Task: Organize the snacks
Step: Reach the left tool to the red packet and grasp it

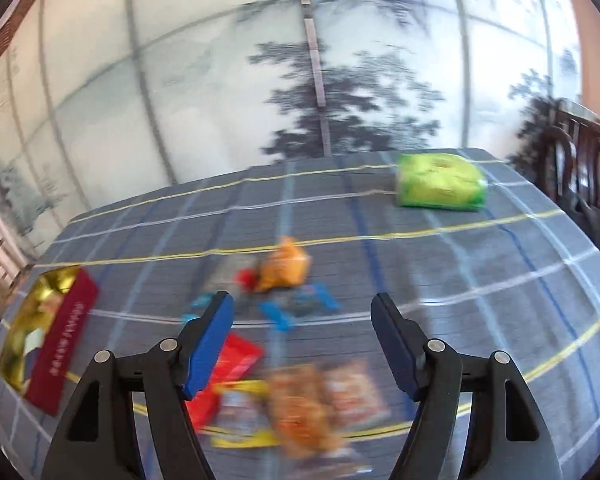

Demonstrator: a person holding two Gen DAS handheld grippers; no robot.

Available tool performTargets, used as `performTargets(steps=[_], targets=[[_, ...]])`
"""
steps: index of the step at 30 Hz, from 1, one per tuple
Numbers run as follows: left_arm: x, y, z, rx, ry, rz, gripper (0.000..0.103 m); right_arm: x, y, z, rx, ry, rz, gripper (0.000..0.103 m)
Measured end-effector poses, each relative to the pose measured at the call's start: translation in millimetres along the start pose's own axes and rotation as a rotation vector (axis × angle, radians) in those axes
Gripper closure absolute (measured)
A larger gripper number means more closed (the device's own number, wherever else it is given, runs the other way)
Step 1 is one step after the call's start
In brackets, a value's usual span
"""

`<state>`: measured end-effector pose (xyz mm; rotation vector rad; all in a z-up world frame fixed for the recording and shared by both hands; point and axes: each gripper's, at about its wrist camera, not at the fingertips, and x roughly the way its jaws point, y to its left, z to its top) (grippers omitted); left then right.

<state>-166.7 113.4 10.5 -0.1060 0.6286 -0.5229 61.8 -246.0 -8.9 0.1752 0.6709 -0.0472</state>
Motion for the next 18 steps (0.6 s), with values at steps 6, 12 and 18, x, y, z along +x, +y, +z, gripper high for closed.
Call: performTargets(steps=[6, 12, 18], targets=[[35.2, -81.7, 27.1, 0.152, 0.088, -0.404, 0.0, 15.6, -99.7, -4.7, 0.11, 0.043, -0.125, 0.031], [95.5, -81.0, 62.9, 0.166, 0.013, -0.025, 0.0, 13.6, -155.2, -15.3, 0.294, -0.008, -0.03, 0.026], [214.9, -32.1, 82.3, 0.176, 0.214, 0.221, 0.005, 21.4, -176.8, -28.1, 0.427, 0.024, 0.035, 0.02]])
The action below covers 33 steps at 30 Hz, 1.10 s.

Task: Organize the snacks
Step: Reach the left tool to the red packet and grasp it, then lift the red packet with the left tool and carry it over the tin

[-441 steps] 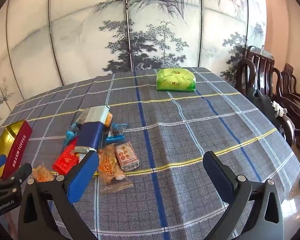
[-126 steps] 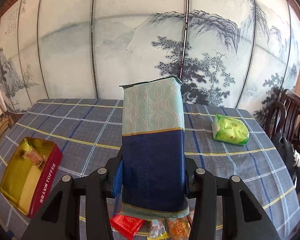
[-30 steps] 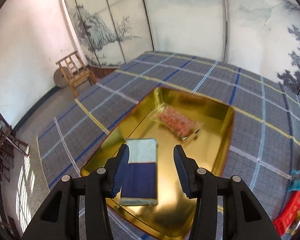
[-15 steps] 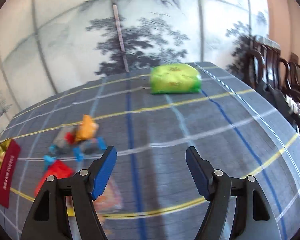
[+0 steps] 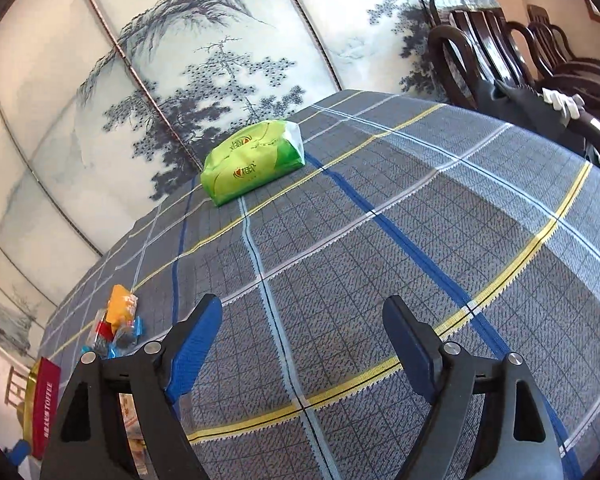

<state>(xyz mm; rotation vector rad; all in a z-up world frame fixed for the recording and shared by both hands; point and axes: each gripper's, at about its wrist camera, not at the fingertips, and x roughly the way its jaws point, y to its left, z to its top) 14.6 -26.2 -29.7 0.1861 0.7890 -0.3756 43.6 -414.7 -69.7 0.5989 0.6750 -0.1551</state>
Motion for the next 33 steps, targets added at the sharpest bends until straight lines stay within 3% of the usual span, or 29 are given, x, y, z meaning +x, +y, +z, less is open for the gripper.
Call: performTargets(steps=[2, 4, 11, 12, 14, 17, 22, 33], targets=[[27.1, 3.4, 10.0, 0.002, 0.054, 0.007, 0.021, 0.1, -7.7, -0.1, 0.045, 0.003, 0.034, 0.02], [40.3, 2.0, 11.8, 0.024, 0.071, 0.026, 0.028, -1.4, -13.3, -1.3, 0.067, -0.007, 0.051, 0.019], [69.1, 4.3, 23.3, 0.051, 0.106, 0.0, 0.036, -0.4, -15.2, -2.1, 0.071, -0.002, 0.088, 0.016], [71.6, 4.3, 25.9, 0.048, 0.106, -0.011, 0.039, -0.5, -15.8, -2.2, 0.075, -0.002, 0.093, 0.016], [75.0, 7.5, 29.4, 0.005, 0.104, -0.059, 0.056, -0.5, -15.6, -2.0, 0.075, -0.002, 0.094, 0.016], [76.9, 3.3, 32.0, -0.002, 0.103, -0.047, 0.062, -0.2, -15.3, -1.9, 0.071, 0.001, 0.099, 0.014], [71.0, 5.1, 35.1, -0.068, 0.116, -0.063, 0.064, -0.7, -16.0, -2.0, 0.077, 0.0, 0.109, 0.014], [-15.8, 7.1, 45.3, -0.015, -0.046, 0.037, 0.064, -1.2, -16.6, -2.3, 0.076, -0.001, 0.104, 0.014]])
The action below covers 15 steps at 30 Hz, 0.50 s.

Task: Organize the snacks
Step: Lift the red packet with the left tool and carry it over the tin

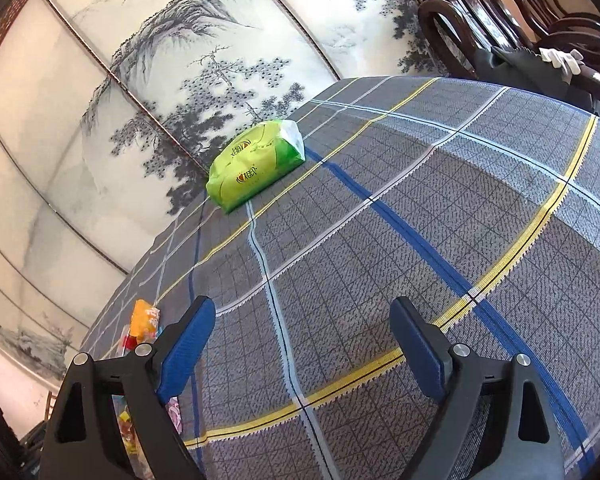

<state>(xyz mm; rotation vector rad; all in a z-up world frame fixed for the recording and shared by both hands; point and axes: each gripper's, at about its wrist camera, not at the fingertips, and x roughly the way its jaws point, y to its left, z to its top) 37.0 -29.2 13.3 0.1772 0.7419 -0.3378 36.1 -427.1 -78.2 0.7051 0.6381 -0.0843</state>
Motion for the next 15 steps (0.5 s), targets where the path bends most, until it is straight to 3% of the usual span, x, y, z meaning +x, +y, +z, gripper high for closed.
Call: performTargets(steps=[2, 7, 15], targets=[[-7.3, 2.0, 0.3, 0.051, -0.024, 0.06, 0.064, -1.1, -0.9, -0.3, 0.005, -0.003, -0.001, 0.014], [-14.6, 34.8, -1.3, 0.032, -0.034, 0.167, 0.064, -1.3, -0.9, -0.2, 0.005, -0.003, 0.0, 0.014], [-27.3, 102.5, -1.6, -0.079, -0.067, 0.323, 0.064, -1.1, -1.2, -0.5, 0.004, -0.003, -0.002, 0.014]])
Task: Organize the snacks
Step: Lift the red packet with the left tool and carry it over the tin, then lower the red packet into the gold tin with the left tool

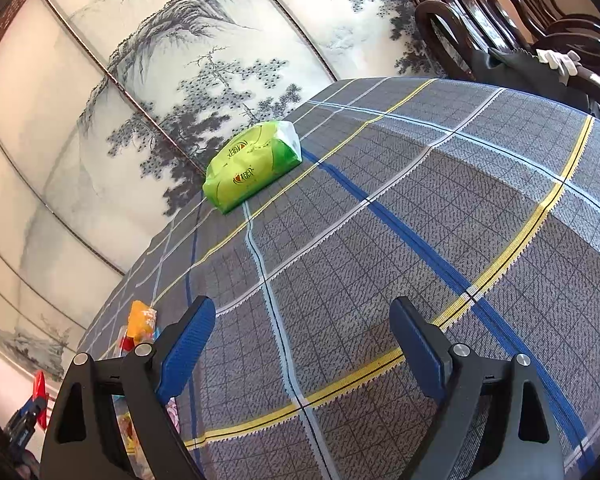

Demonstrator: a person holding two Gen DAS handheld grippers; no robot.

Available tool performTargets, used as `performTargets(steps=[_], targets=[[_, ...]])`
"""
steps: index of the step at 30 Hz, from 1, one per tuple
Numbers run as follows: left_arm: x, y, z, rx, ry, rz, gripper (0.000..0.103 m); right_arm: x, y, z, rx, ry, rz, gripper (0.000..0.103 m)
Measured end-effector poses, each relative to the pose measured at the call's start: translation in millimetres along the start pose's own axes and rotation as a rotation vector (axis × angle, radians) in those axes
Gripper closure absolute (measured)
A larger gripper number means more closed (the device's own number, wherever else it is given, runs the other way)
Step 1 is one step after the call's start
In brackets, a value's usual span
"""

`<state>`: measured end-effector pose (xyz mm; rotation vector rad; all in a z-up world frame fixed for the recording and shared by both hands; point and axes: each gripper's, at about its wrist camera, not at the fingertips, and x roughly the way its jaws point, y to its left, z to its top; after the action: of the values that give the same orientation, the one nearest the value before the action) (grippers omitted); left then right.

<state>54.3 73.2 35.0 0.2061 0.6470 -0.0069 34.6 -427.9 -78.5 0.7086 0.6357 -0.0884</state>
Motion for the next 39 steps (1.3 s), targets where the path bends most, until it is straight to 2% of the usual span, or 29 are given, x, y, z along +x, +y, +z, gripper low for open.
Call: performTargets(steps=[8, 12, 19, 29, 34, 39], targets=[[-0.6, 37.4, -8.2, -0.023, 0.008, 0.076, 0.064, -0.1, 0.3, 0.1, -0.001, 0.0, -0.001, 0.014], [-0.2, 46.0, -17.7, -0.034, 0.02, 0.088, 0.064, -0.3, -0.2, -0.1, -0.001, 0.001, 0.0, 0.013], [0.6, 88.7, -34.1, -0.144, 0.067, 0.083, 0.064, -0.5, 0.1, 0.0, 0.002, 0.0, 0.003, 0.013], [-7.0, 157.1, -46.9, -0.251, 0.098, 0.153, 0.064, -0.7, 0.1, 0.1, 0.001, 0.0, 0.002, 0.012], [-8.1, 171.7, -48.0, -0.307, 0.108, 0.136, 0.064, -0.6, -0.1, -0.1, 0.001, 0.0, 0.003, 0.012], [3.1, 160.2, -49.3, -0.308, 0.135, 0.101, 0.064, -0.7, -0.3, 0.0, 0.0, 0.0, 0.002, 0.012]])
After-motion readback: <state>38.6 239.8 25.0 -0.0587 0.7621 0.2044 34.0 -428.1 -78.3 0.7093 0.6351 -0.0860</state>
